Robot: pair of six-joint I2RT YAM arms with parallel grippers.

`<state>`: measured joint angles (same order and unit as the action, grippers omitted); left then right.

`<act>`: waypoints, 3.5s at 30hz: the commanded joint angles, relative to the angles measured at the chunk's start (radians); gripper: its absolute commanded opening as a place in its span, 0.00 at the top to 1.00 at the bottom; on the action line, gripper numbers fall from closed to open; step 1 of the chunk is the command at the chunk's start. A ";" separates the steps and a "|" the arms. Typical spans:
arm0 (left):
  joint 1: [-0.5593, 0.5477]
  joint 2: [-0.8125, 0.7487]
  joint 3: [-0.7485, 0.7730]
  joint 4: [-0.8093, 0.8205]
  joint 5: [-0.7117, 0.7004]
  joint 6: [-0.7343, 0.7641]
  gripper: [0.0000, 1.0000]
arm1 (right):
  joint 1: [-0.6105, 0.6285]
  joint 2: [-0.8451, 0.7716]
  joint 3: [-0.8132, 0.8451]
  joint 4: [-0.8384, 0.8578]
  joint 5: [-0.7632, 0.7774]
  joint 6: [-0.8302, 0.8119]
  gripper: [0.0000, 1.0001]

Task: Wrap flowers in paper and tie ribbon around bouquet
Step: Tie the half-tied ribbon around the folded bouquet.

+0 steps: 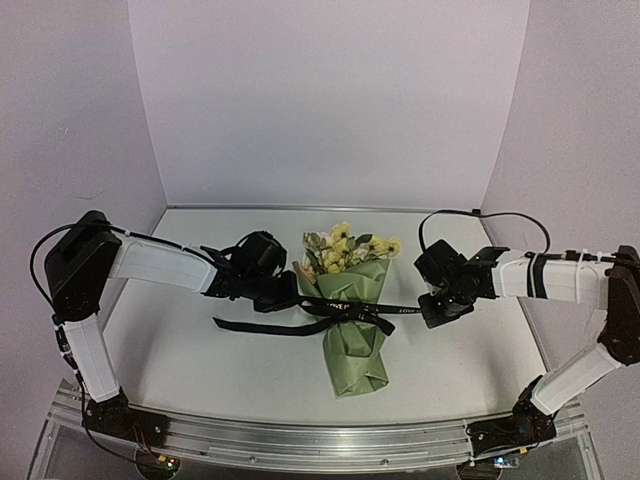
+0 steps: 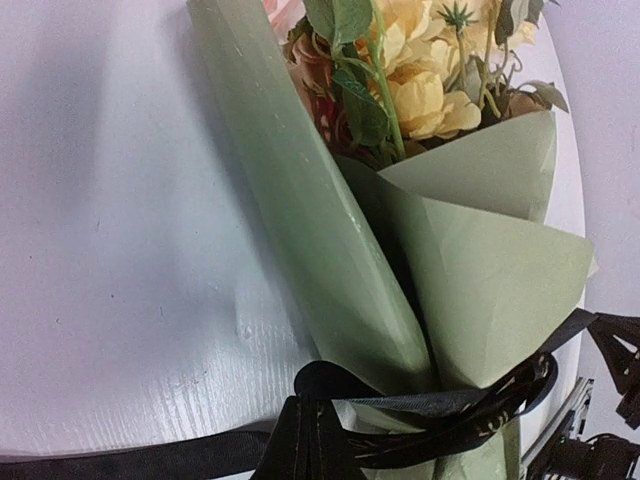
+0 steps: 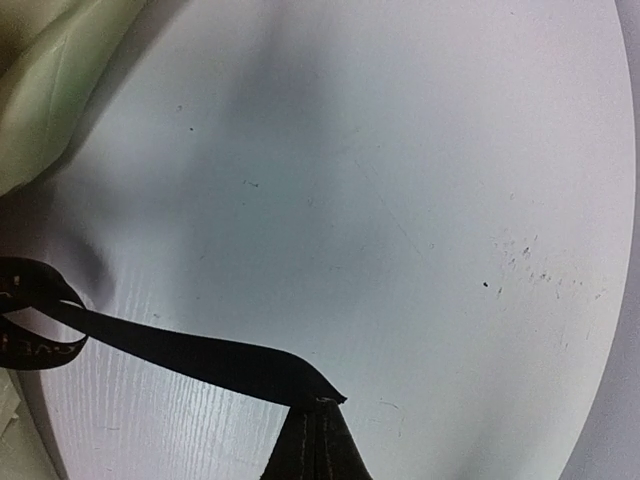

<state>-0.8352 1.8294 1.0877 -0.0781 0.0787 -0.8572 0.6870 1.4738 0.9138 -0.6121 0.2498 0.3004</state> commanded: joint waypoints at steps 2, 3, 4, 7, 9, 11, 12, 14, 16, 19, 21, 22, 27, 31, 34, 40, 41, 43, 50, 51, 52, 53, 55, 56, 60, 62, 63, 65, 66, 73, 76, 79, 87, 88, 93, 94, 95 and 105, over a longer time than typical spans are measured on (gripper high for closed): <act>0.004 -0.043 0.052 -0.006 -0.022 0.104 1.00 | -0.014 0.006 0.023 -0.049 -0.006 0.025 1.00; 0.003 -0.043 0.058 -0.006 -0.021 0.116 1.00 | -0.014 0.006 0.030 -0.052 -0.025 0.022 1.00; 0.001 -0.042 0.064 -0.006 -0.019 0.125 1.00 | -0.014 0.006 0.039 -0.062 -0.045 0.016 1.00; -0.004 -0.037 0.081 -0.006 -0.012 0.150 1.00 | -0.013 -0.010 0.058 -0.082 -0.101 -0.005 0.86; -0.006 -0.037 0.087 -0.003 -0.007 0.160 1.00 | -0.014 -0.032 0.064 -0.083 -0.133 -0.019 0.81; -0.007 -0.039 0.090 -0.001 -0.003 0.170 1.00 | -0.012 -0.056 0.071 -0.083 -0.180 -0.037 0.75; -0.008 -0.040 0.090 0.001 -0.001 0.174 1.00 | -0.011 -0.064 0.078 -0.082 -0.214 -0.049 0.72; -0.008 -0.043 0.091 0.001 0.003 0.180 1.00 | -0.002 -0.069 0.097 -0.081 -0.271 -0.078 0.69; -0.008 -0.044 0.092 0.002 0.009 0.188 1.00 | 0.017 -0.055 0.124 -0.076 -0.334 -0.112 0.67; -0.008 -0.045 0.090 0.003 0.013 0.195 1.00 | 0.039 -0.011 0.166 -0.064 -0.419 -0.170 0.63; -0.008 -0.048 0.087 0.004 0.013 0.198 1.00 | 0.049 0.036 0.182 -0.032 -0.452 -0.198 0.60; -0.008 -0.048 0.086 0.006 0.015 0.199 1.00 | 0.050 0.056 0.191 -0.016 -0.473 -0.206 0.59; -0.008 -0.053 0.082 0.015 0.021 0.200 1.00 | 0.060 0.150 0.244 0.042 -0.516 -0.230 0.58; -0.009 -0.054 0.079 0.022 0.025 0.198 1.00 | 0.071 0.202 0.286 0.049 -0.494 -0.234 0.58; -0.008 -0.053 0.076 0.025 0.028 0.197 1.00 | 0.077 0.234 0.309 0.048 -0.445 -0.242 0.58; -0.007 -0.058 0.069 0.028 0.030 0.198 1.00 | 0.078 0.291 0.335 0.045 -0.408 -0.263 0.68; -0.006 -0.059 0.065 0.028 0.030 0.198 1.00 | 0.078 0.294 0.334 0.045 -0.409 -0.264 0.72; -0.004 -0.064 0.058 0.029 0.031 0.200 1.00 | 0.078 0.297 0.334 0.044 -0.416 -0.261 0.80; 0.008 -0.097 0.020 0.036 0.055 0.229 1.00 | 0.153 0.246 0.389 -0.038 -0.419 -0.142 1.00; 0.010 -0.102 0.015 0.034 0.062 0.237 1.00 | 0.177 0.241 0.398 -0.049 -0.403 -0.125 1.00; 0.012 -0.109 0.009 0.031 0.068 0.246 1.00 | 0.203 0.237 0.406 -0.056 -0.390 -0.104 1.00; 0.013 -0.118 -0.002 0.028 0.071 0.253 1.00 | 0.221 0.233 0.410 -0.060 -0.383 -0.071 1.00; 0.015 -0.138 -0.018 0.023 0.078 0.271 1.00 | 0.237 0.232 0.419 -0.058 -0.378 -0.014 1.00; 0.016 -0.149 -0.027 0.017 0.082 0.283 1.00 | 0.239 0.234 0.424 -0.057 -0.380 0.013 1.00; 0.021 -0.193 -0.060 0.003 0.097 0.328 1.00 | 0.238 0.227 0.428 -0.056 -0.320 0.064 1.00; 0.028 -0.203 -0.073 -0.001 0.113 0.347 1.00 | 0.236 0.216 0.436 -0.080 -0.245 0.057 1.00; 0.030 -0.205 -0.078 -0.001 0.120 0.352 1.00 | 0.231 0.210 0.440 -0.101 -0.210 0.049 1.00; 0.033 -0.203 -0.084 0.001 0.131 0.358 1.00 | 0.210 0.196 0.431 -0.117 -0.181 0.046 1.00; 0.033 -0.199 -0.085 0.001 0.138 0.360 1.00 | 0.194 0.191 0.425 -0.123 -0.174 0.046 1.00; 0.034 -0.154 -0.074 -0.006 0.169 0.359 1.00 | 0.108 0.165 0.351 -0.134 -0.154 0.060 1.00; 0.034 -0.133 -0.061 -0.012 0.179 0.359 1.00 | 0.073 0.160 0.311 -0.133 -0.154 0.082 1.00; 0.034 -0.106 -0.042 -0.012 0.201 0.359 1.00 | 0.048 0.167 0.273 -0.132 -0.162 0.107 1.00; 0.034 -0.055 0.005 -0.001 0.255 0.358 1.00 | 0.046 0.218 0.186 -0.040 -0.301 0.172 1.00; 0.034 -0.050 0.012 0.000 0.260 0.360 1.00 | 0.051 0.224 0.174 -0.025 -0.310 0.167 1.00; 0.033 -0.026 0.045 0.001 0.286 0.363 1.00 | 0.055 0.239 0.100 0.055 -0.316 0.122 1.00; 0.033 -0.023 0.048 0.002 0.290 0.363 1.00 | 0.055 0.234 0.081 0.071 -0.310 0.118 1.00; 0.033 -0.019 0.052 0.003 0.294 0.363 1.00 | 0.055 0.233 0.069 0.088 -0.307 0.121 1.00; 0.037 -0.059 0.021 -0.040 0.249 0.368 1.00 | 0.306 0.292 0.147 0.230 -0.156 0.455 1.00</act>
<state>-0.8059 1.8095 1.1016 -0.0827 0.3621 -0.5069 0.8230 1.7261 0.9732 -0.4556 -0.0181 0.5956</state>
